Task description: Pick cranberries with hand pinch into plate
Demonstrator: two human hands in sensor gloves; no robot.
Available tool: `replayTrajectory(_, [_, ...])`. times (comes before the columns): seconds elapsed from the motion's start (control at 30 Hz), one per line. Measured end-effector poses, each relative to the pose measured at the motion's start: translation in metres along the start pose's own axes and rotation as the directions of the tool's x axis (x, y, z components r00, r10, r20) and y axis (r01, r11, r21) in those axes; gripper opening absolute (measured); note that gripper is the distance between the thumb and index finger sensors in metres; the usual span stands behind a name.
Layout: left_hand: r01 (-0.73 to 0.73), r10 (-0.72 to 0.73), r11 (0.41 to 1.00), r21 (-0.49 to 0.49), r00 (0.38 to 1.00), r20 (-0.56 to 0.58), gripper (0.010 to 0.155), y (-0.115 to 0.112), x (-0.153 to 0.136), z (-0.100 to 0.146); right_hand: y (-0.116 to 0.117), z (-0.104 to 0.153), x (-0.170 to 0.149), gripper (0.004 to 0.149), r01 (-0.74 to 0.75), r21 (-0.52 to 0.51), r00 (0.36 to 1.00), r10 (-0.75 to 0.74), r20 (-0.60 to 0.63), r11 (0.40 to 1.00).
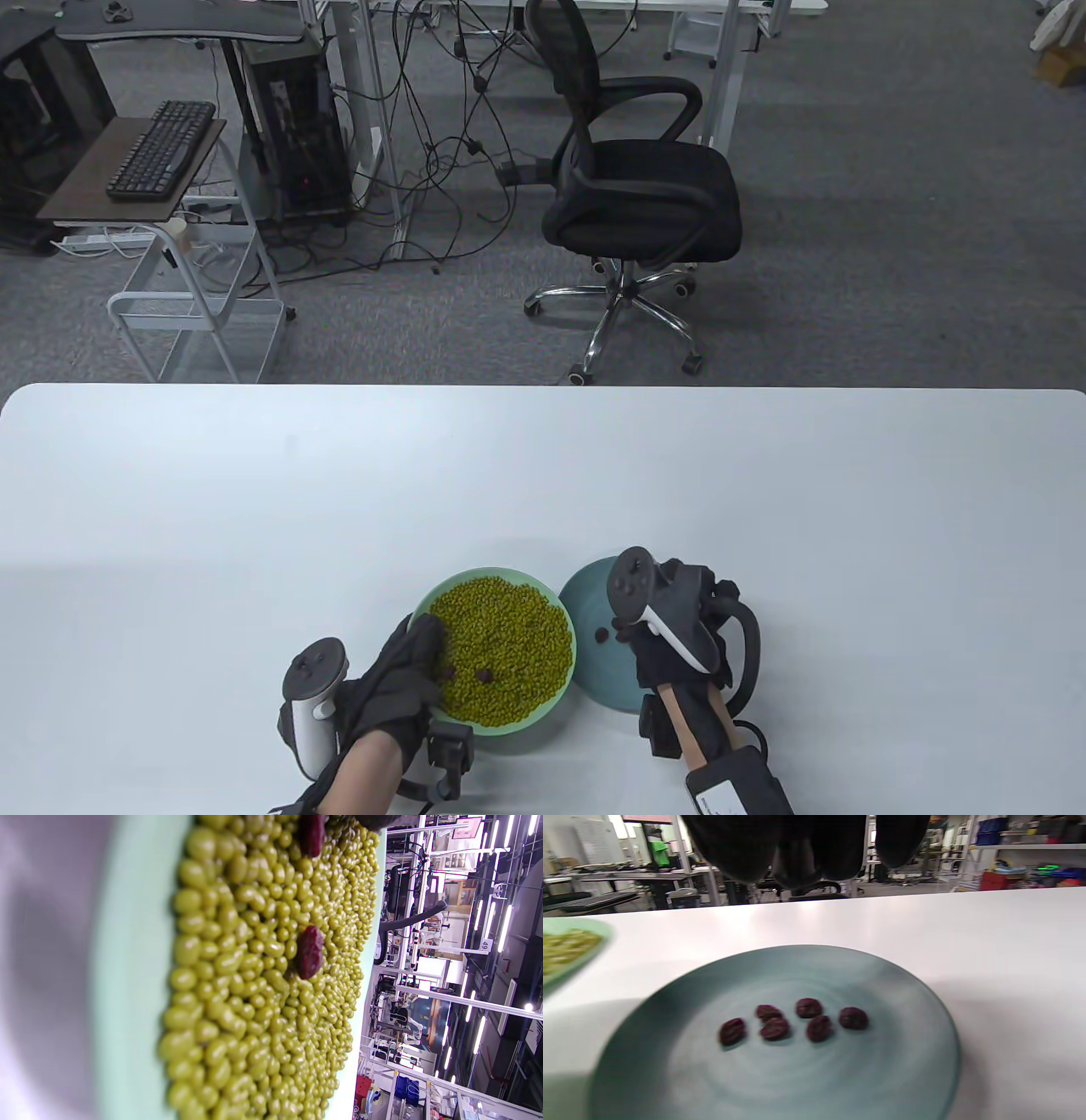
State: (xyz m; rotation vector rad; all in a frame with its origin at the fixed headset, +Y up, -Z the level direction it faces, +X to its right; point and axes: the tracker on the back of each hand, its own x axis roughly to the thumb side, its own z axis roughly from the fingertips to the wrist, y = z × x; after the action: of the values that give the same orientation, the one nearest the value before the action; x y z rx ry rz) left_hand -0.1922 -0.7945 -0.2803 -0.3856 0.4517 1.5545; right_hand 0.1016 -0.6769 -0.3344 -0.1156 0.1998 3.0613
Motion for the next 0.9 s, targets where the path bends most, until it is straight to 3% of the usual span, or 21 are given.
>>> replayTrajectory(0.57, [-0.005,0.005,1.0,0.002,1.0,-0.002,0.048,0.0,0.0,0.0,-0.014,0.021,0.09,0.058,-0.188,0.144,0.941,0.136,0.31,0.972])
replayTrajectory(0.9, [-0.005,0.005,1.0,0.0,1.0,-0.003,0.048,0.0,0.0,0.0,0.0,0.037,0.134,0.06,-0.324,0.125,0.849,0.231,0.474,0.938])
